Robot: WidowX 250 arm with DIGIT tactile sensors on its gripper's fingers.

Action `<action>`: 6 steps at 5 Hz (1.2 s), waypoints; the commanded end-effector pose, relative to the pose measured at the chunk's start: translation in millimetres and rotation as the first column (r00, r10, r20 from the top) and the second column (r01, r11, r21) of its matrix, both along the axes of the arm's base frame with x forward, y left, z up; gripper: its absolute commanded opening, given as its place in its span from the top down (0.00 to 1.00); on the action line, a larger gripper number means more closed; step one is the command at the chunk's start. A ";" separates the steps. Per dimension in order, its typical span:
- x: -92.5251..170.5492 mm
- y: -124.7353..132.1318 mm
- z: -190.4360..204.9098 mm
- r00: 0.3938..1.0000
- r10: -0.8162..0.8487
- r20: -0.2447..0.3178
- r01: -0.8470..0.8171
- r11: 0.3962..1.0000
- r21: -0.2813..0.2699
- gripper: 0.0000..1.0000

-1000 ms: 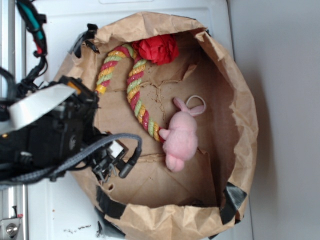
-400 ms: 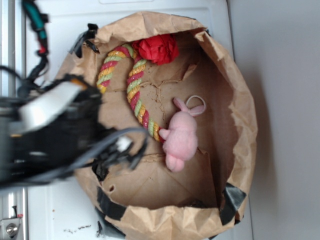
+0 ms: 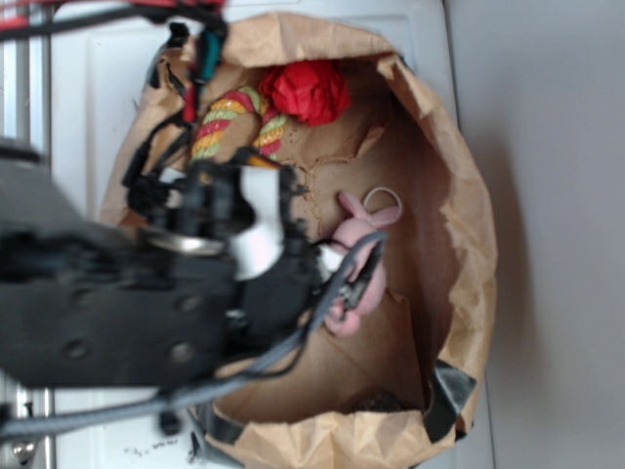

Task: Grab the multicolored rope.

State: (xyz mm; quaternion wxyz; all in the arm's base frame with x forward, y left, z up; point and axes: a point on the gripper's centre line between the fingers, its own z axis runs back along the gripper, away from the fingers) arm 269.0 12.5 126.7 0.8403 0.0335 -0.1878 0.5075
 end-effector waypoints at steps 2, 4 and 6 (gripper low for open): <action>18.2 22.2 -5.3 0.949 0.305 0.081 -0.284 0.938 -0.198 0.00; 26.8 32.3 -19.1 0.938 0.337 0.078 -0.317 0.929 -0.192 0.00; 27.2 43.6 -27.9 0.917 0.393 0.073 -0.379 0.913 -0.150 0.00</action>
